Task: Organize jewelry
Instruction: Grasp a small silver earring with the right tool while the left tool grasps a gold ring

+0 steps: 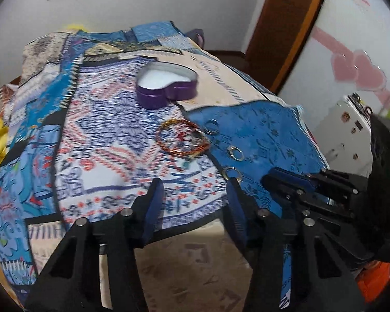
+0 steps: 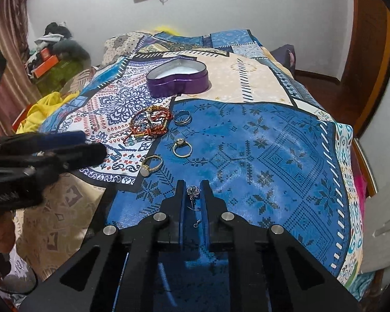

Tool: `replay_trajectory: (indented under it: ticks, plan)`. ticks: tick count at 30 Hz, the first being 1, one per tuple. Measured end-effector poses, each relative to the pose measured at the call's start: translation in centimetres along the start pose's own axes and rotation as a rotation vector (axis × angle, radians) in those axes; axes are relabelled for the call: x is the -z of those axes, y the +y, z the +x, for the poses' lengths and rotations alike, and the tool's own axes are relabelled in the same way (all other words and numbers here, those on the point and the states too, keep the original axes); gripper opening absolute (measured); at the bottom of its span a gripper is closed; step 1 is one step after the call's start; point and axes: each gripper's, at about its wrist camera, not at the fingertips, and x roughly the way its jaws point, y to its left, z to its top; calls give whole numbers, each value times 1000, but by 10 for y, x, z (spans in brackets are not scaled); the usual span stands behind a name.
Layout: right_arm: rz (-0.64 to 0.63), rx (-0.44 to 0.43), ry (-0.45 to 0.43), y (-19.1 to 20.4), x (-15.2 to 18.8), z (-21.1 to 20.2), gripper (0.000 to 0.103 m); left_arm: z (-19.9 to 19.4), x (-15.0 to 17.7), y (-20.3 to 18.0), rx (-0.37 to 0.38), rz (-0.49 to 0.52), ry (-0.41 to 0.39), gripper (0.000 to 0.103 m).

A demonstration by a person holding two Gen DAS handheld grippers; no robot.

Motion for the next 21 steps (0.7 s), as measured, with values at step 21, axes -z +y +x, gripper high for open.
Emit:
replay_trajectory:
  ticks: [21]
  plan:
    - [70, 1, -65, -20, -16, -9, 9, 40, -13, -22, 89, 46, 68, 18]
